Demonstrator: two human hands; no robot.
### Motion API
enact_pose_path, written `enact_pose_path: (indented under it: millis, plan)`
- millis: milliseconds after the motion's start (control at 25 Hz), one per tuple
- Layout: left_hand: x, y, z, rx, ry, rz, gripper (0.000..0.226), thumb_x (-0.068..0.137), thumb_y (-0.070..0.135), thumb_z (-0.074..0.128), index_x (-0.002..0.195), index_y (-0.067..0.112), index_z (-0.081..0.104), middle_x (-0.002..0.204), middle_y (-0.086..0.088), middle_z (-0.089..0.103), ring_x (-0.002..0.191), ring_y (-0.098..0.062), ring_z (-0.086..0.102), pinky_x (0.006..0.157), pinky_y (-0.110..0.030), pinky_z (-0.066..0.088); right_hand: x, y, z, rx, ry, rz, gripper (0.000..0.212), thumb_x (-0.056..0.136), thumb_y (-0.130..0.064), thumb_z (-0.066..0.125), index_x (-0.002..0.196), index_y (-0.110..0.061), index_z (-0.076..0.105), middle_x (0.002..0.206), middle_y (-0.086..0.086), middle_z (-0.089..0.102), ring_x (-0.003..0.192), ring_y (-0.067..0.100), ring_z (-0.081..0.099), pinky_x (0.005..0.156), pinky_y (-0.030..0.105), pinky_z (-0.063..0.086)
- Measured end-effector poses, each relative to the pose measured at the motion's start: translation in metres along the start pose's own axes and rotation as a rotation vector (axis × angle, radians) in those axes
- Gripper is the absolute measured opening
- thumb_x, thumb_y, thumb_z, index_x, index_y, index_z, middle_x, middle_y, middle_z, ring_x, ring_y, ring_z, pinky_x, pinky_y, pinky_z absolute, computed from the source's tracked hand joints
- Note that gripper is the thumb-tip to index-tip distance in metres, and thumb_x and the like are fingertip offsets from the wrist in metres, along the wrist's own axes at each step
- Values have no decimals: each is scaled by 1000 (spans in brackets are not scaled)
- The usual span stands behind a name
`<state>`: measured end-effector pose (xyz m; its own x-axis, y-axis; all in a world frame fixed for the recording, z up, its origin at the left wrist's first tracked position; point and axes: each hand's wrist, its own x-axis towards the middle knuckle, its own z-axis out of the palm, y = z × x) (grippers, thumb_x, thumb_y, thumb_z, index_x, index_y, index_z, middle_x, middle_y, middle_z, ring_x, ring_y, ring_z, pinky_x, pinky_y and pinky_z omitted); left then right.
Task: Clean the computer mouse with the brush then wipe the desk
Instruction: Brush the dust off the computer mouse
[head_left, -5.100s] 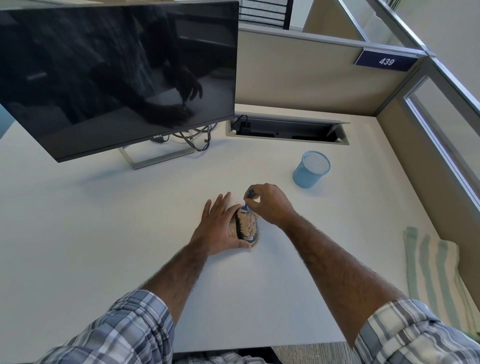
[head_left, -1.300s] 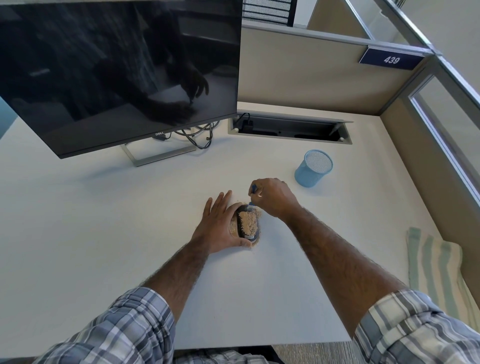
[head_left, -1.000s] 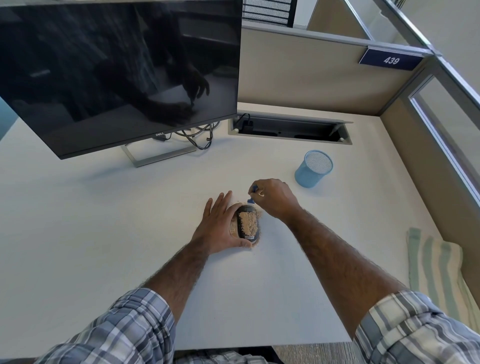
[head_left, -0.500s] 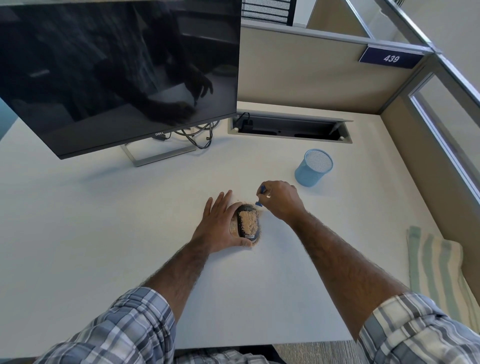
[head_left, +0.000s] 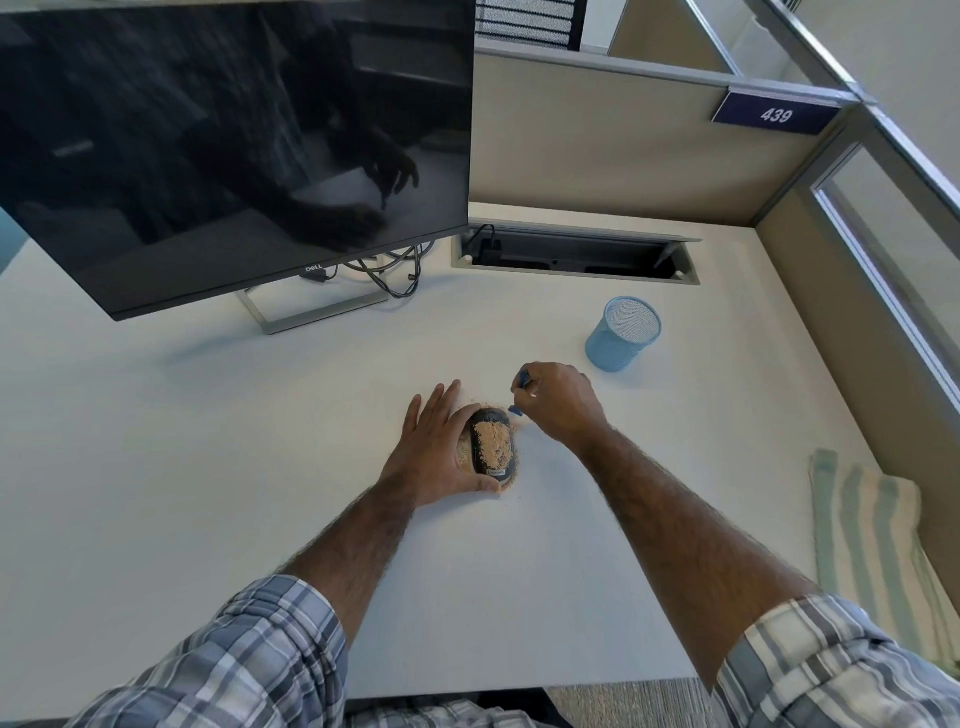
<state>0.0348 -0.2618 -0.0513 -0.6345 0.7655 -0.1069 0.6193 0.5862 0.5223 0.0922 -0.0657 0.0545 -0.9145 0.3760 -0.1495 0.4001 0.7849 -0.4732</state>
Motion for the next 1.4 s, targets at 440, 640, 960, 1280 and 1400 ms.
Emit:
enact_pose_path:
  millis: [440, 640, 960, 1280, 1400]
  plan:
    - [0, 1, -2, 13, 5, -2, 124, 57, 94, 62, 157, 32, 23, 172, -1, -8, 157, -18, -16, 126, -49, -9, 4, -4, 1, 49, -81, -61, 18, 95, -19, 62, 105, -18, 77, 102, -3, 76, 90, 14, 67, 82, 33, 56]
    - [0, 1, -2, 15, 12, 3, 123, 59, 93, 63, 157, 31, 24, 172, -1, -7, 157, -18, -16, 126, -50, -7, 9, -7, 2, 19, -71, -61, 19, 93, -22, 61, 103, -20, 77, 99, -3, 77, 90, 16, 68, 84, 39, 58]
    - [1, 2, -3, 26, 4, -15, 136, 57, 96, 59, 161, 20, 17, 172, -1, -10, 156, -16, -18, 127, -46, -10, 12, -11, 2, 61, -112, -113, 18, 94, -17, 63, 105, -18, 77, 103, -2, 77, 92, 13, 70, 85, 39, 60]
    - [1, 4, -6, 54, -33, -30, 140, 58, 96, 58, 163, 17, 9, 171, 0, -16, 155, -15, -22, 126, -46, -10, 18, -15, 4, 15, -204, -170, 18, 95, -19, 65, 108, -20, 76, 108, -2, 75, 95, 15, 69, 88, 41, 59]
    - [2, 3, -5, 53, -35, -29, 141, 58, 98, 56, 163, 18, 7, 171, 0, -17, 155, -15, -23, 126, -46, -11, 19, -21, 0, 24, -194, -171, 18, 94, -19, 63, 107, -20, 76, 105, -3, 76, 94, 15, 68, 85, 37, 58]
